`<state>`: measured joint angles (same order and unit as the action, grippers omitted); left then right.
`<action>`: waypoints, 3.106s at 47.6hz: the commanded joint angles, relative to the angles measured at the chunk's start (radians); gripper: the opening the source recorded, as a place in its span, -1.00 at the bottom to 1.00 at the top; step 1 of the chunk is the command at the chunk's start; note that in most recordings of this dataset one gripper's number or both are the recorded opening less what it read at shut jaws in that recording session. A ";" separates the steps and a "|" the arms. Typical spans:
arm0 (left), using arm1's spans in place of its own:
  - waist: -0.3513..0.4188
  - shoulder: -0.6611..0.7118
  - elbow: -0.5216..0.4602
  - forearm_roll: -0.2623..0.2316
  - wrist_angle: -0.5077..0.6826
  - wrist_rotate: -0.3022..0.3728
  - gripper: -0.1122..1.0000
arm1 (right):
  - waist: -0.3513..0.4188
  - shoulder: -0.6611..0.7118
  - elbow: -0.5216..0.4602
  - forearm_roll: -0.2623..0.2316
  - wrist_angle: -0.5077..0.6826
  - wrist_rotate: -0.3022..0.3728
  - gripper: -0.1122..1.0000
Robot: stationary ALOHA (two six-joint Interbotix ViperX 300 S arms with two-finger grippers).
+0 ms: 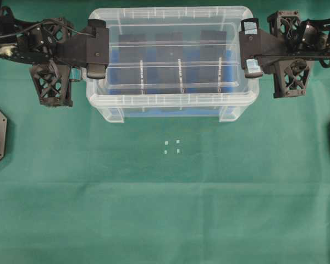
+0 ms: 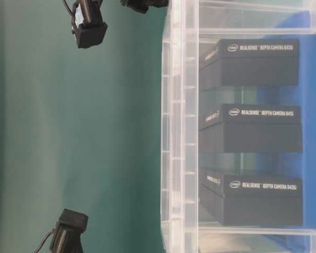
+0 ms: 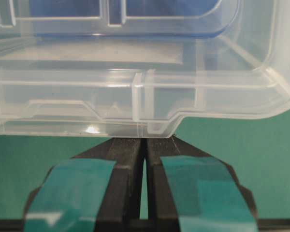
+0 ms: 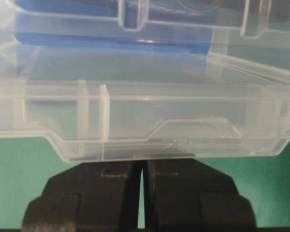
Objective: Clamp the lid of the box with both arms, then lift and open it.
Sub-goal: 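Clamp the clear lid's ends with both grippers, then lift the clamped lid off the box and pull it toward the front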
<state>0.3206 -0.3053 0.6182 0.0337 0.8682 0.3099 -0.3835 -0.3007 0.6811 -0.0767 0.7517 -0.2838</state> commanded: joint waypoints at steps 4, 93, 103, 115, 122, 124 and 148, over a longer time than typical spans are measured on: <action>-0.031 0.000 -0.075 -0.008 -0.002 -0.003 -0.81 | 0.037 -0.003 -0.064 0.006 -0.023 0.002 -0.80; -0.149 -0.054 -0.279 0.003 0.264 -0.049 -0.81 | 0.167 -0.089 -0.264 0.000 0.249 0.097 -0.80; -0.215 -0.054 -0.278 0.005 0.278 -0.103 -0.81 | 0.239 -0.091 -0.262 -0.005 0.264 0.201 -0.80; -0.293 -0.044 -0.281 0.020 0.284 -0.184 -0.81 | 0.374 -0.091 -0.258 -0.092 0.281 0.377 -0.80; -0.339 -0.041 -0.278 0.023 0.284 -0.232 -0.81 | 0.459 -0.089 -0.253 -0.143 0.296 0.499 -0.80; -0.357 -0.040 -0.276 0.023 0.284 -0.250 -0.81 | 0.480 -0.089 -0.253 -0.149 0.298 0.522 -0.80; -0.548 -0.012 -0.264 0.044 0.284 -0.426 -0.81 | 0.695 -0.044 -0.264 -0.192 0.322 0.776 -0.80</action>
<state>-0.2255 -0.3160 0.4157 0.0430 1.1904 -0.1058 0.2869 -0.3590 0.4893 -0.2286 1.1091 0.4479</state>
